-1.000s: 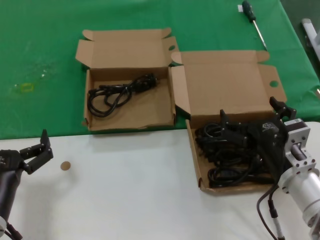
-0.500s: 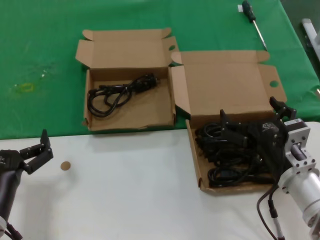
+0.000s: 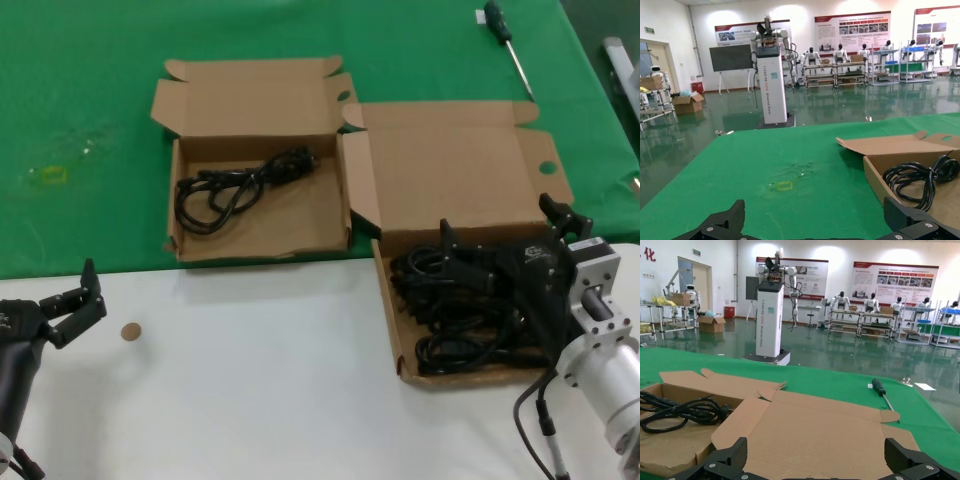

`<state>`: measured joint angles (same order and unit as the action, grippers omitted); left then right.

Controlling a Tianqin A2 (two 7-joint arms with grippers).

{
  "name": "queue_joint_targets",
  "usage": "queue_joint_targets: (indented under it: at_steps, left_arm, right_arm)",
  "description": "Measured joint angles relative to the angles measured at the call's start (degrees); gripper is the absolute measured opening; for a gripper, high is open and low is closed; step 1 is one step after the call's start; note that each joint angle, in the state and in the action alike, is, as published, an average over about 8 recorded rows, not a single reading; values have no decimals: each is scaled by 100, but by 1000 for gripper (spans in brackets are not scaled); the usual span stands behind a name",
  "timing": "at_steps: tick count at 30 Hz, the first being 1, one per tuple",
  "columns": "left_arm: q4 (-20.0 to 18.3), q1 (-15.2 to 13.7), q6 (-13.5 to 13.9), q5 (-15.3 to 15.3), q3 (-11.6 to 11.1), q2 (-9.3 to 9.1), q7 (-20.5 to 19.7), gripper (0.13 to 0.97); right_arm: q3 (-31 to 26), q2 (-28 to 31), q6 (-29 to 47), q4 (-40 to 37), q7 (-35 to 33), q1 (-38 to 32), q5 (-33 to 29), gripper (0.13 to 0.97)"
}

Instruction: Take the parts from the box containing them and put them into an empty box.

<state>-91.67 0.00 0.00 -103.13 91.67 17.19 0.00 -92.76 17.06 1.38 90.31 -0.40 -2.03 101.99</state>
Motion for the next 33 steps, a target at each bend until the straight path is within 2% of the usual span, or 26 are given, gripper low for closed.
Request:
queue_joint_targets:
  at_steps: [33]
  left_arm:
    - [0,0,0,0,0,0,0,966]
  right_arm:
    - [0,0,0,0,0,0,0,966]
